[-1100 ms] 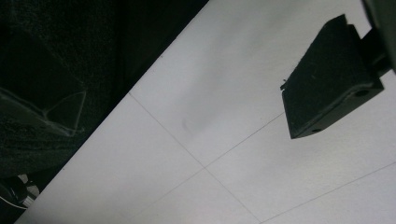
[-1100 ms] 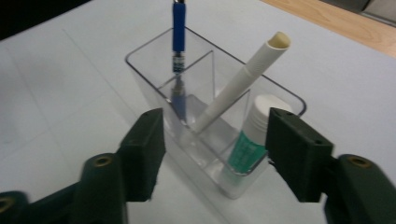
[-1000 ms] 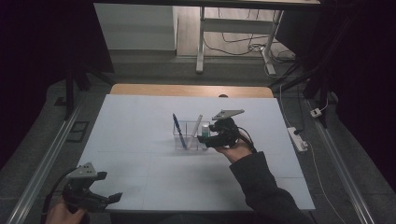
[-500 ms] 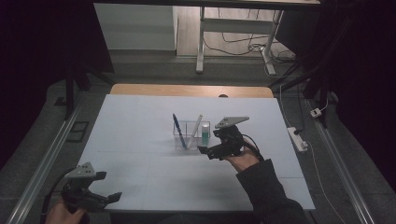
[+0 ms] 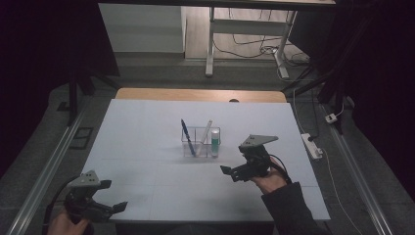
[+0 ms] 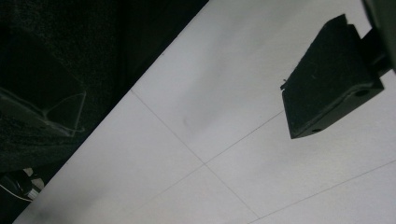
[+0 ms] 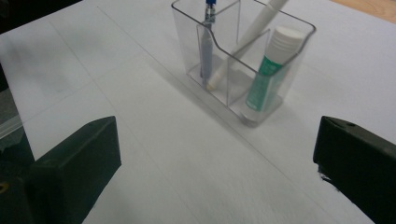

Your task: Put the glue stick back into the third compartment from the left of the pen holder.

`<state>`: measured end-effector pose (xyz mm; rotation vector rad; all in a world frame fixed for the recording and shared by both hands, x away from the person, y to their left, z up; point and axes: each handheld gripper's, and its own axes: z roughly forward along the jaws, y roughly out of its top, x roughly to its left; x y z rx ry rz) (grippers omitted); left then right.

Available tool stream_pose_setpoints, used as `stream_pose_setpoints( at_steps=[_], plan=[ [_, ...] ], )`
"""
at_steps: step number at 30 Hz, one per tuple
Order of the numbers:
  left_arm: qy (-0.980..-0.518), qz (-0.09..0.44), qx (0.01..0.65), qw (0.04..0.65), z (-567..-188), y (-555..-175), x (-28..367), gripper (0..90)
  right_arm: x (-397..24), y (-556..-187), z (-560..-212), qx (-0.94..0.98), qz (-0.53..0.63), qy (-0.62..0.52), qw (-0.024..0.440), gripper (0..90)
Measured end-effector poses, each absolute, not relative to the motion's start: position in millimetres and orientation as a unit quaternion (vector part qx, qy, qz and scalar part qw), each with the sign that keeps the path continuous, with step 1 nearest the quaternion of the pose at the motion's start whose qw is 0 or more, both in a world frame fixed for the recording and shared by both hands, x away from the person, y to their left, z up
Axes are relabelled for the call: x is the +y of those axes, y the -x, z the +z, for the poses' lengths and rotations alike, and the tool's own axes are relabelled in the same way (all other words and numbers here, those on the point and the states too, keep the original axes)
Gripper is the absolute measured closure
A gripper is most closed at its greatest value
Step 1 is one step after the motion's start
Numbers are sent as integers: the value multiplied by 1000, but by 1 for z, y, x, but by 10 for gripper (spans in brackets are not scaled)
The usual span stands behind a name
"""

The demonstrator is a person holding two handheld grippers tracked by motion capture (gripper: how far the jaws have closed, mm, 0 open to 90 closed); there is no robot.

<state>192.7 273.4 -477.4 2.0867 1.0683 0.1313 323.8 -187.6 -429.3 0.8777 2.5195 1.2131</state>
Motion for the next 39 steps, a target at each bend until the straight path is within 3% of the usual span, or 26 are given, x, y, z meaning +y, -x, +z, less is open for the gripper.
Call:
stream_pose_setpoints(
  at_steps=[25,39],
  plan=[
    [-818,52,421,388,-477,-193,274,0,-270,-274,-441,820,409,-379,131,0],
    [-815,53,424,392,-477,-192,275,0,-291,-256,-451,821,378,-406,139,0]
  ],
)
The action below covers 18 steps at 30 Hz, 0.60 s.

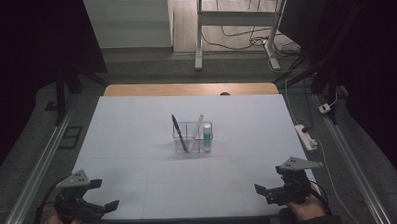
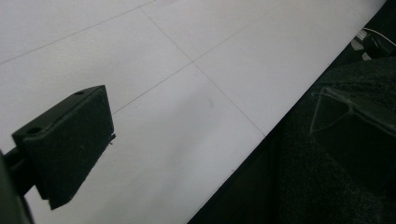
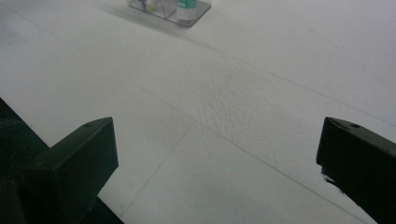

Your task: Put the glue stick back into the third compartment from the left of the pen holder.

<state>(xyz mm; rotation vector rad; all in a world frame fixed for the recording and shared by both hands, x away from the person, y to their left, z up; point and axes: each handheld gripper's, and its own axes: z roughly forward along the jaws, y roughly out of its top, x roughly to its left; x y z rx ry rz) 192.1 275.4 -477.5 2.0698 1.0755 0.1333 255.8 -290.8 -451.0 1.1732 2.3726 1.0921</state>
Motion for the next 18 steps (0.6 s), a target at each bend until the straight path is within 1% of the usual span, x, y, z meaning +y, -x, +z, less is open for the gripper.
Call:
stream_pose_setpoints(
  at_steps=[18],
  plan=[
    [-817,56,425,386,-478,-192,274,0,-295,-246,-454,829,343,-421,134,0]
  ],
)
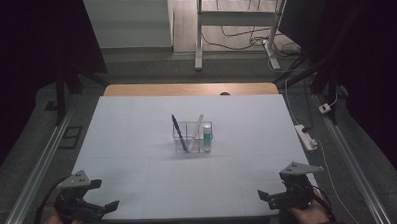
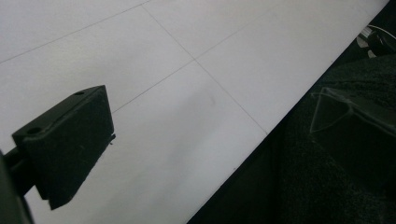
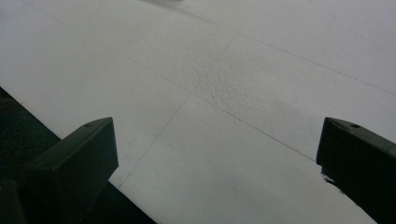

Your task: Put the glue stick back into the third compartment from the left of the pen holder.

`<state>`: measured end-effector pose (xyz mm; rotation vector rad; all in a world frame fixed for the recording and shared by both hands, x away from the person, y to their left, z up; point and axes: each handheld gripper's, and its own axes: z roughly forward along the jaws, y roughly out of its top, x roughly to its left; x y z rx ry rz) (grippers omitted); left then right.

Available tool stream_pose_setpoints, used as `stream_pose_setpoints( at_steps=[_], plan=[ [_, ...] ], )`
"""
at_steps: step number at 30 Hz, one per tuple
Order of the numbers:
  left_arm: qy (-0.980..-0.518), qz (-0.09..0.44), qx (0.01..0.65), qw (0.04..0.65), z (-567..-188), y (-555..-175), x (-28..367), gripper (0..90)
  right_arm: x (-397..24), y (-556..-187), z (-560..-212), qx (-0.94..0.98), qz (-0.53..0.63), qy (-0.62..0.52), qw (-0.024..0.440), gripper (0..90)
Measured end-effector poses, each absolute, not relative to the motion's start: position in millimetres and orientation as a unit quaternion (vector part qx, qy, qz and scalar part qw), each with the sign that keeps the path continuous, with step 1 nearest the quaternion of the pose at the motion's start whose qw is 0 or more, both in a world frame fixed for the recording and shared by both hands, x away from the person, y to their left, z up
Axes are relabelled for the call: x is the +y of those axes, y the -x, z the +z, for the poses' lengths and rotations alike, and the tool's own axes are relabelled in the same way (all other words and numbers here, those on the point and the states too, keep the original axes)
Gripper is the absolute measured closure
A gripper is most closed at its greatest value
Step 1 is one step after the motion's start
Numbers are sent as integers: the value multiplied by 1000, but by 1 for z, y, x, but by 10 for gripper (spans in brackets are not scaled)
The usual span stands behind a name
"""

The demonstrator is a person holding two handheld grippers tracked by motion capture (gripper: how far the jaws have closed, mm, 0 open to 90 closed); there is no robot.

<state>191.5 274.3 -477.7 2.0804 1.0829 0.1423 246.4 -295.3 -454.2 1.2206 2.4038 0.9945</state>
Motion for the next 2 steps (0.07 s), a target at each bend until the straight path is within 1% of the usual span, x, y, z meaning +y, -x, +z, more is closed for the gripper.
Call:
stream_pose_setpoints(
  at_steps=[2],
  plan=[
    [-816,56,425,388,-477,-192,274,0,-295,-247,-455,830,341,-421,133,0]
  ],
)
